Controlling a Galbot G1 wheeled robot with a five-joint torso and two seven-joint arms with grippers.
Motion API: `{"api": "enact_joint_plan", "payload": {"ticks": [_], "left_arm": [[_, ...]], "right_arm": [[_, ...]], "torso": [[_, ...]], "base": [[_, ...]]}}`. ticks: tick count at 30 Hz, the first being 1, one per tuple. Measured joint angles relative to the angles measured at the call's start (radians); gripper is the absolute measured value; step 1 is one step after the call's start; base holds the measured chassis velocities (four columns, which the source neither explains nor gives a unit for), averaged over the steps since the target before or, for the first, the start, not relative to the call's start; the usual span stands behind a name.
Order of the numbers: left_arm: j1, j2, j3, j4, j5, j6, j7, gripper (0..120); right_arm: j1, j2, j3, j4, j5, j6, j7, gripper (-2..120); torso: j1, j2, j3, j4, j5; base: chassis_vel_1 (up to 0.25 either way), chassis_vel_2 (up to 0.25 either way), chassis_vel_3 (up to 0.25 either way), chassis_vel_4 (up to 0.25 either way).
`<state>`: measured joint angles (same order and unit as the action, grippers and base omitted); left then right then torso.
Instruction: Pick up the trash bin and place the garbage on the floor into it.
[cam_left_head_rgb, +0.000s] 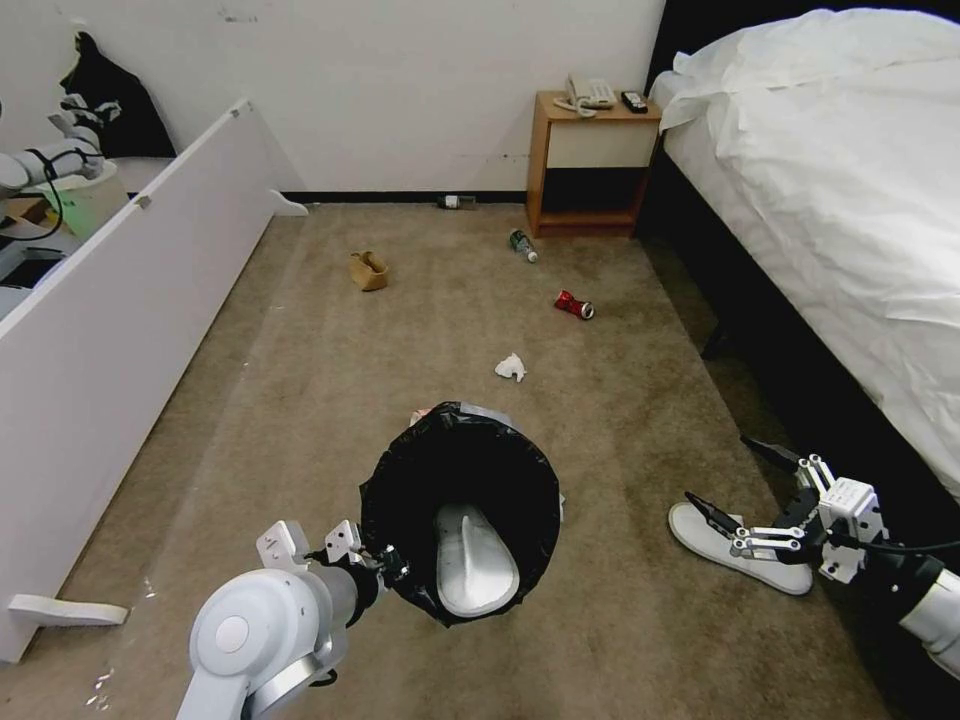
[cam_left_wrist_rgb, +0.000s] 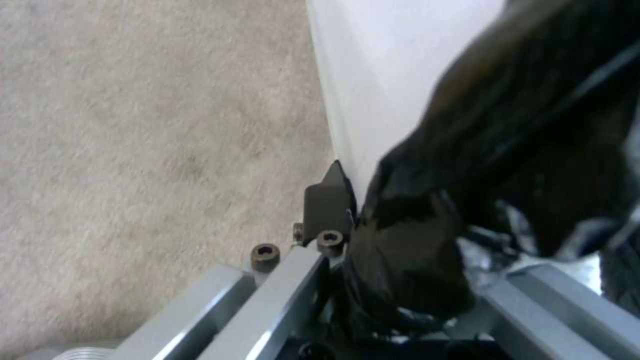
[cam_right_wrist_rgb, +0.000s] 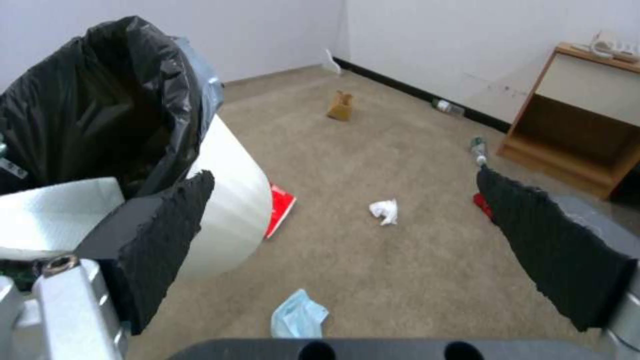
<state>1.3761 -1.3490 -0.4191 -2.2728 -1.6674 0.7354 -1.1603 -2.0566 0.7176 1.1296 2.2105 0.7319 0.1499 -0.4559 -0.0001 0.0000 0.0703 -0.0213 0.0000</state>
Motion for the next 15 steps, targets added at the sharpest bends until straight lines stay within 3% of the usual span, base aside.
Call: {"api": "enact_joint_plan", "payload": {"ticks": [10,15], "left_arm": [[-0.002,0.004,-0.002,-0.002,0.000,0.000,0.001,0],[0.001,0.003,-0.002,-0.003,0.003,0.000,0.005,0]], "right_arm": [[-0.006,0.004,-0.008,0.012,0.009,0.011,0.020,100],[-0.008,0.010,-0.009,0.013,0.008,0.014,0.021,100]], "torso": [[0.000,0.000,0.000,0.0003,0.0001],[0.000,0.000,0.000,0.0003,0.0000]], "base": [[-0.178,0.180,0.188,-0.182],[-0.094,0.075,0.063,-0.060]]}}
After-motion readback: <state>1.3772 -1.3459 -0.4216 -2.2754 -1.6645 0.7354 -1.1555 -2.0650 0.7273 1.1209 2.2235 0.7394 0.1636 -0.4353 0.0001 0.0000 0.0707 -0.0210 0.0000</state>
